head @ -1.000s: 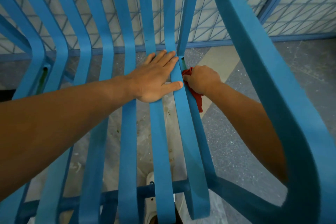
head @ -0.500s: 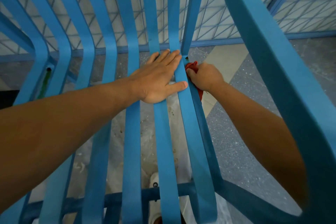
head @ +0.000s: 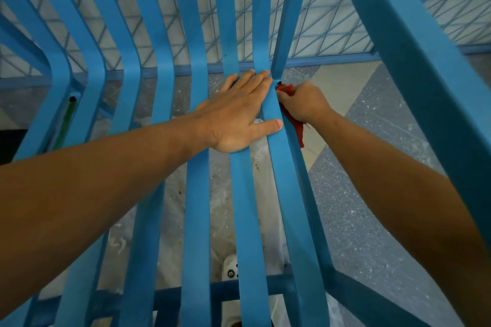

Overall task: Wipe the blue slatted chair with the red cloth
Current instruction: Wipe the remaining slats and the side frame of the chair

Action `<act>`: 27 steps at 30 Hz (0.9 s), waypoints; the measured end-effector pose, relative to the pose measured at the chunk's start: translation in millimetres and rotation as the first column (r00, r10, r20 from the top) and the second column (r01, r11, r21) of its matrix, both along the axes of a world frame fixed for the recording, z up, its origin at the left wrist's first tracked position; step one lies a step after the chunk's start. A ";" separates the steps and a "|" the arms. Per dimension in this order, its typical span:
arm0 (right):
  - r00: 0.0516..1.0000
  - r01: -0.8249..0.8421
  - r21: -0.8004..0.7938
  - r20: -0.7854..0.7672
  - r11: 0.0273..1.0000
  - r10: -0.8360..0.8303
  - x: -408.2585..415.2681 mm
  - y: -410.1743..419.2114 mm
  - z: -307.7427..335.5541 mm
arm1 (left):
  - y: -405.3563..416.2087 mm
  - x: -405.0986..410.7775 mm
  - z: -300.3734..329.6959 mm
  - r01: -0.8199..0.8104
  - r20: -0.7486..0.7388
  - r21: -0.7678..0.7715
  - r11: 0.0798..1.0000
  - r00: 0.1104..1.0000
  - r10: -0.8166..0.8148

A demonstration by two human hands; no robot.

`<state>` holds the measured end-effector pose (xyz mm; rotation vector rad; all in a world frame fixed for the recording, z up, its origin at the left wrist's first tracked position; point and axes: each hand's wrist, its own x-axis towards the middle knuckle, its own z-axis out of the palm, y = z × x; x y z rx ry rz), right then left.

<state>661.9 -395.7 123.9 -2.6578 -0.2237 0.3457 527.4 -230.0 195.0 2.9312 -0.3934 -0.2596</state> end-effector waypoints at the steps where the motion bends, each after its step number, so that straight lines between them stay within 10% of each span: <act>1: 1.000 -0.001 -0.001 0.008 1.000 0.001 5.0 3.2 1.1 | 0.0 -0.1 -0.4 0.000 0.001 -0.005 1.000 1.000 0.000; 16: 0.997 0.036 0.216 0.061 0.976 -0.050 2.3 12.2 11.3 | 1.4 -0.6 2.0 -0.003 -0.017 -0.014 1.000 1.000 0.002; 27: 0.999 -0.044 0.016 -0.021 0.999 0.045 -43.8 -21.4 10.1 | -2.0 -2.9 5.8 -0.013 -0.025 -0.006 1.000 1.000 0.013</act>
